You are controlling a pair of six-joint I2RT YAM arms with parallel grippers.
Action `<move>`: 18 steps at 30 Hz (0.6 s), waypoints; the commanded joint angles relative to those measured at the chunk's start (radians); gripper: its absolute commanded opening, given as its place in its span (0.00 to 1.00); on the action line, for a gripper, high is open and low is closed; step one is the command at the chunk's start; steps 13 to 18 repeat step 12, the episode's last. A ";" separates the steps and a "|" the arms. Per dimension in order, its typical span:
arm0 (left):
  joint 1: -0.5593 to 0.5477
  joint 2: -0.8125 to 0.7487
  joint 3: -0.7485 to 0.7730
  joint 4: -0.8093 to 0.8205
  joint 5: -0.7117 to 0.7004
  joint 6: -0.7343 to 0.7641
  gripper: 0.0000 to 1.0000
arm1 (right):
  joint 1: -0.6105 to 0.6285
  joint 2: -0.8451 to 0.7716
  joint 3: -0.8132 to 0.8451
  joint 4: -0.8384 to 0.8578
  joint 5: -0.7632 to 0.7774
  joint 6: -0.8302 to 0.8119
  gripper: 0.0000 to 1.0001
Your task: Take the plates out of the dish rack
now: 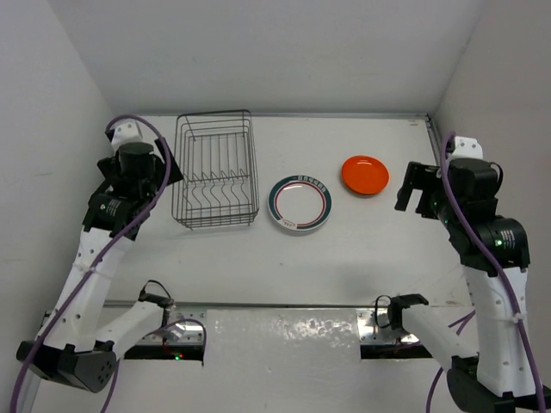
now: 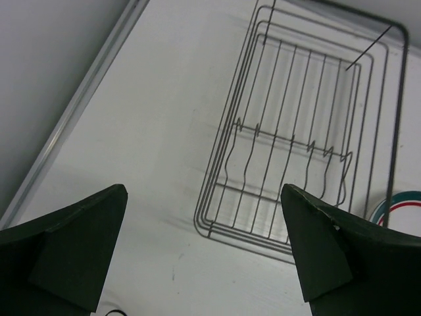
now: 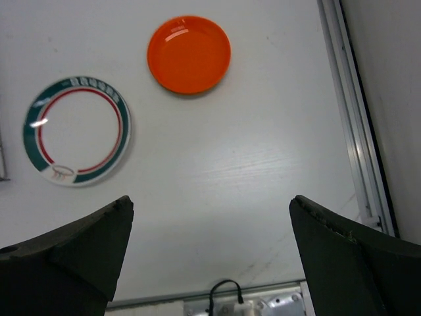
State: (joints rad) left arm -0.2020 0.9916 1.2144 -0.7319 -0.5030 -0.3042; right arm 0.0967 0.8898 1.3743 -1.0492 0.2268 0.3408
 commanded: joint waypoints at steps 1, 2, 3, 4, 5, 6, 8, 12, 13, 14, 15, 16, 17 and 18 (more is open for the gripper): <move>-0.004 -0.033 -0.073 0.003 -0.035 -0.022 1.00 | 0.035 -0.026 -0.070 -0.048 0.113 -0.043 0.99; -0.007 -0.048 -0.096 -0.001 -0.037 -0.026 1.00 | 0.043 -0.035 -0.107 -0.048 0.130 -0.061 0.99; -0.008 -0.054 -0.107 -0.004 -0.040 -0.027 1.00 | 0.054 -0.054 -0.125 -0.045 0.143 -0.066 0.99; -0.011 -0.059 -0.114 -0.011 -0.049 -0.026 1.00 | 0.058 -0.060 -0.139 -0.046 0.155 -0.069 0.99; -0.019 -0.065 -0.131 -0.012 -0.055 -0.024 1.00 | 0.061 -0.072 -0.164 -0.044 0.164 -0.078 0.99; -0.022 -0.068 -0.142 -0.017 -0.072 -0.019 1.00 | 0.060 -0.078 -0.173 -0.041 0.167 -0.083 0.99; -0.034 -0.073 -0.148 -0.018 -0.088 -0.013 1.00 | 0.060 -0.086 -0.195 -0.041 0.184 -0.091 0.99; -0.051 -0.070 -0.156 -0.009 -0.098 -0.003 1.00 | 0.060 -0.092 -0.211 -0.022 0.190 -0.106 0.99; -0.051 -0.070 -0.156 -0.009 -0.098 -0.003 1.00 | 0.060 -0.092 -0.211 -0.022 0.190 -0.106 0.99; -0.051 -0.070 -0.156 -0.009 -0.098 -0.003 1.00 | 0.060 -0.092 -0.211 -0.022 0.190 -0.106 0.99; -0.051 -0.070 -0.156 -0.009 -0.098 -0.003 1.00 | 0.060 -0.092 -0.211 -0.022 0.190 -0.106 0.99; -0.051 -0.070 -0.156 -0.009 -0.098 -0.003 1.00 | 0.060 -0.092 -0.211 -0.022 0.190 -0.106 0.99; -0.051 -0.070 -0.156 -0.009 -0.098 -0.003 1.00 | 0.060 -0.092 -0.211 -0.022 0.190 -0.106 0.99; -0.051 -0.070 -0.156 -0.009 -0.098 -0.003 1.00 | 0.060 -0.092 -0.211 -0.022 0.190 -0.106 0.99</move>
